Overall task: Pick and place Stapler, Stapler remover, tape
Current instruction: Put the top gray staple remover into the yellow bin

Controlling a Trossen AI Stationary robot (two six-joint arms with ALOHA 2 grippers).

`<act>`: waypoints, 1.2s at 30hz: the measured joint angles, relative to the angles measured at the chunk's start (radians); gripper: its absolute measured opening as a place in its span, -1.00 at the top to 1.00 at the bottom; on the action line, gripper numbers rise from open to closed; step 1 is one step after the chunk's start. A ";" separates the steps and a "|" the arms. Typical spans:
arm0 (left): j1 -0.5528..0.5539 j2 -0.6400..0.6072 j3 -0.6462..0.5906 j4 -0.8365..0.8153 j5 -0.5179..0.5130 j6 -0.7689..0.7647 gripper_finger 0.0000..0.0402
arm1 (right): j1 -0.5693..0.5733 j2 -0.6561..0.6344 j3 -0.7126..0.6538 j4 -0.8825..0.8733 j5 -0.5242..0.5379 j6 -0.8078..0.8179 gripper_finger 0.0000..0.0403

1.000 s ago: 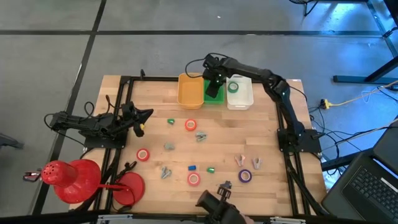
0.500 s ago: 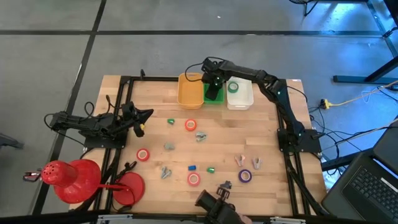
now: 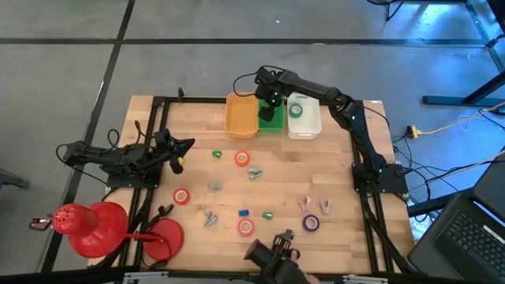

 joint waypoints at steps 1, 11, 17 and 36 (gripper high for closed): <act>0.000 0.000 0.000 0.000 0.000 0.000 0.98 | 0.002 0.000 0.024 -0.015 -0.012 0.008 -0.51; 0.000 0.000 0.000 0.000 0.035 0.017 0.98 | 0.049 0.000 0.296 -0.248 -0.074 0.032 -0.45; 0.000 0.000 0.000 0.001 0.083 0.026 0.98 | 0.090 -0.117 0.248 -0.287 -0.087 0.061 -0.41; 0.000 0.005 0.110 -0.177 0.219 0.069 0.98 | 0.274 -0.484 0.246 -0.470 0.180 0.256 -0.39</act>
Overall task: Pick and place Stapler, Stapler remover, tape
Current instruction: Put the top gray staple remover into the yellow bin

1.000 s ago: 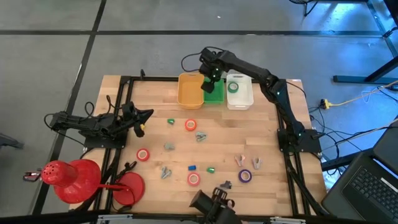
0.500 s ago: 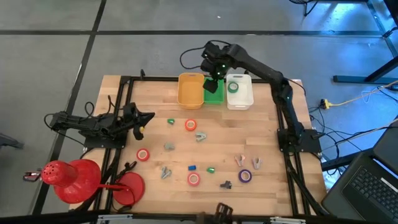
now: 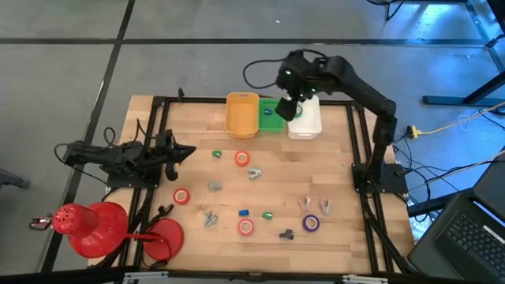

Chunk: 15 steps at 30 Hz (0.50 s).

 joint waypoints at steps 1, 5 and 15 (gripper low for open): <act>0.000 0.011 0.030 -0.062 0.003 -0.001 0.98 | 0.015 -0.011 0.000 -0.012 0.020 0.014 -0.39; 0.000 0.100 0.153 -0.271 0.051 -0.021 0.95 | 0.067 -0.042 0.000 -0.057 0.131 0.075 -0.39; 0.000 0.572 0.395 -0.372 0.185 0.077 0.66 | 0.158 -0.066 -0.001 -0.052 0.274 0.173 -0.39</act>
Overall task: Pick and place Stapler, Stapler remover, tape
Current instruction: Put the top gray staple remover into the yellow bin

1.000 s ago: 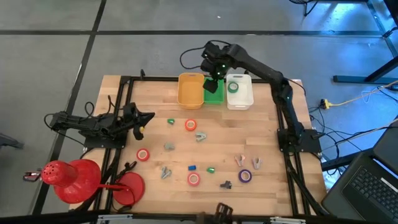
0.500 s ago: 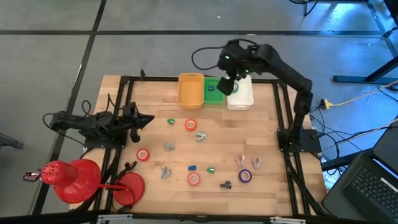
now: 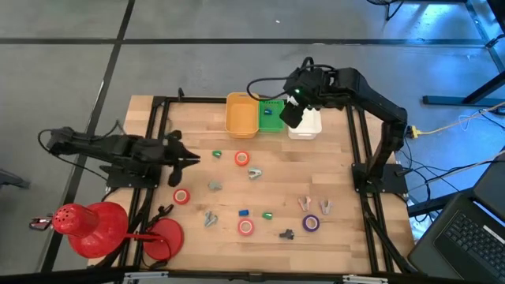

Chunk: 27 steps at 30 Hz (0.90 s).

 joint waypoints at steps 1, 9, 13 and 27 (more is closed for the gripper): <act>0.000 0.052 0.024 -0.011 0.007 0.020 0.63 | 0.009 0.000 0.000 0.000 0.005 0.012 -0.39; 0.000 0.390 0.217 -0.172 0.114 0.148 0.41 | 0.083 -0.054 -0.141 0.002 0.066 0.122 -0.39; 0.000 0.493 0.302 -0.193 0.155 0.225 0.39 | 0.103 -0.140 -0.354 0.001 0.076 0.225 -0.39; 0.000 0.756 0.383 -0.184 0.177 0.326 0.42 | 0.104 -0.326 -0.904 0.134 0.083 0.439 -0.39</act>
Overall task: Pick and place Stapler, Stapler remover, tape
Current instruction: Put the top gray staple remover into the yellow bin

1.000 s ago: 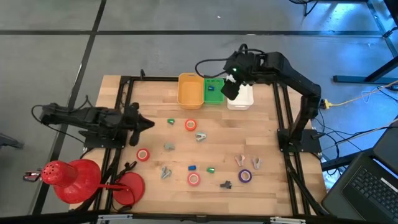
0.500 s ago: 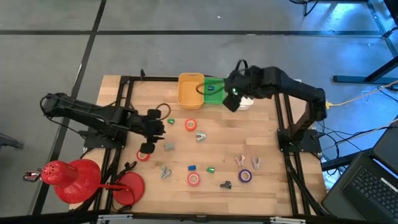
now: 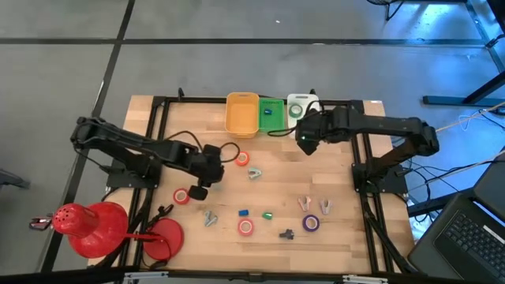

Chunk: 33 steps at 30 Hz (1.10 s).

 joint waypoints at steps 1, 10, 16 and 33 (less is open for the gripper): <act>0.000 0.014 0.000 0.000 0.003 0.000 0.42 | 0.000 0.000 -0.015 0.013 0.000 0.000 -0.39; 0.000 0.137 0.000 0.037 0.053 -0.023 0.42 | -0.002 -0.001 -0.061 0.120 -0.007 -0.033 -0.39; 0.000 0.193 0.000 0.045 0.051 -0.026 0.43 | -0.003 -0.001 -0.061 0.153 -0.002 -0.080 -0.39; 0.000 0.325 0.000 0.088 0.051 -0.073 0.45 | -0.049 0.000 -0.061 0.178 0.000 -0.145 -0.39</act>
